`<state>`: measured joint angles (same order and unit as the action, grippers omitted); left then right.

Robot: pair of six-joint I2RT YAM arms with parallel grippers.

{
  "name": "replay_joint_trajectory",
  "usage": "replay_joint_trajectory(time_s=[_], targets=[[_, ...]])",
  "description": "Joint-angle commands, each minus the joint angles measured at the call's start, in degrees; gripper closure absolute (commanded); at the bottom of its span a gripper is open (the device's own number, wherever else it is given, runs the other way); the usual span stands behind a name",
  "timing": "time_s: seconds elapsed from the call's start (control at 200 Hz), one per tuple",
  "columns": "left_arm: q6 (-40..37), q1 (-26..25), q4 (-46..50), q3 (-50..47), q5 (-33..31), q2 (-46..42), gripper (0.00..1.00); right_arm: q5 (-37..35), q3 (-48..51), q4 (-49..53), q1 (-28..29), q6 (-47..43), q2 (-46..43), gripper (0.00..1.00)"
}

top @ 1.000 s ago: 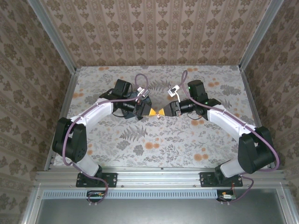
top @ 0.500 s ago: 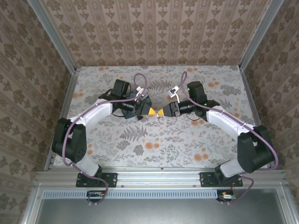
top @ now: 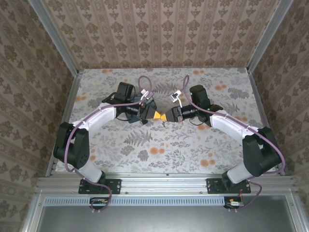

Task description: Unlock a padlock with a key

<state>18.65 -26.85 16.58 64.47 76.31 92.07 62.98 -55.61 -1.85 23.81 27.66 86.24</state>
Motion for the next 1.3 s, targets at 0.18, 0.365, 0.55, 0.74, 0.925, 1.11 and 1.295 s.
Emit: replay_joint_trajectory(time_s=[0.18, 0.365, 0.55, 0.74, 0.925, 1.11, 1.295], targets=[[2.3, 2.1, -3.8, -2.0, 1.8, -2.9, 1.00, 1.5, 2.2, -3.0, 0.2, 0.2, -0.5, 0.86], [2.7, 2.6, -4.3, -2.6, 1.6, -3.6, 1.00, 1.9, 2.9, -3.9, 0.1, 0.9, -0.5, 0.81], [4.4, 2.3, -6.8, -2.9, 1.7, -3.4, 1.00, 2.0, 2.3, -6.0, 0.4, 2.0, -0.2, 0.88], [4.9, 1.7, -7.7, -2.8, 1.7, -2.9, 1.00, 2.1, 2.0, -6.8, 0.6, 2.9, -0.1, 0.79], [5.9, 1.4, -9.1, -2.8, 1.7, -2.8, 1.00, 1.8, 1.9, -8.1, 1.5, 3.6, 0.2, 0.82], [6.1, 1.5, -9.5, -3.1, 1.9, -3.0, 1.00, 1.2, 2.0, -8.4, 1.8, 3.2, 0.0, 0.91], [5.9, 1.7, -9.1, -3.4, 1.4, -3.2, 1.00, -0.1, 2.5, -9.5, 1.5, 3.9, -0.2, 1.00]])
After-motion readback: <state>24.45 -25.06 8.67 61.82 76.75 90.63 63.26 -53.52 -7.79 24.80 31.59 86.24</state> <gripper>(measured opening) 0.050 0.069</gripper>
